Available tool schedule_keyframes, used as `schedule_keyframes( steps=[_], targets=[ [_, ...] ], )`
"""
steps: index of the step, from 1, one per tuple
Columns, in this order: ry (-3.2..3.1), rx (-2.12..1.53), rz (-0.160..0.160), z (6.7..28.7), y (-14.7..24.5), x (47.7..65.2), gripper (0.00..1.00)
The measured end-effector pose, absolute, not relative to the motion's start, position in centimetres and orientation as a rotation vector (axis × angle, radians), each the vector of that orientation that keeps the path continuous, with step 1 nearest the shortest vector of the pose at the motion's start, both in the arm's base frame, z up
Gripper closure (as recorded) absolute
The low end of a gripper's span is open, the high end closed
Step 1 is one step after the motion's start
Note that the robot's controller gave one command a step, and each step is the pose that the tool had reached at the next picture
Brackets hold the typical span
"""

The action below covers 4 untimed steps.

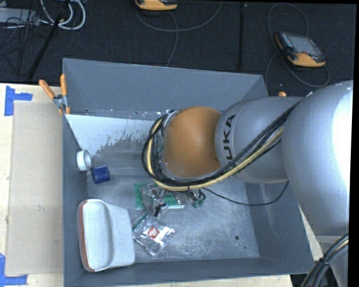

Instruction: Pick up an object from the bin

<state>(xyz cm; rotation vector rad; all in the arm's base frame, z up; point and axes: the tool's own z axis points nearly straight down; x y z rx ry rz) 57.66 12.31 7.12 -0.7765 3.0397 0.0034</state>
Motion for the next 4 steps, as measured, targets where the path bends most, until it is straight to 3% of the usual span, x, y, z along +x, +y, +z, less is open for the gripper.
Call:
schedule_keyframes(
  steps=[1,2,3,4],
  targets=[
    [3.025,-0.810,-0.002,27.8,9.0,58.3,1.00],
    [2.894,-1.224,0.002,25.8,10.2,54.7,1.00],
    [2.969,-1.032,0.003,23.6,14.2,53.8,1.00],
    [3.015,-0.905,0.002,17.7,15.1,52.6,1.00]
  ],
)
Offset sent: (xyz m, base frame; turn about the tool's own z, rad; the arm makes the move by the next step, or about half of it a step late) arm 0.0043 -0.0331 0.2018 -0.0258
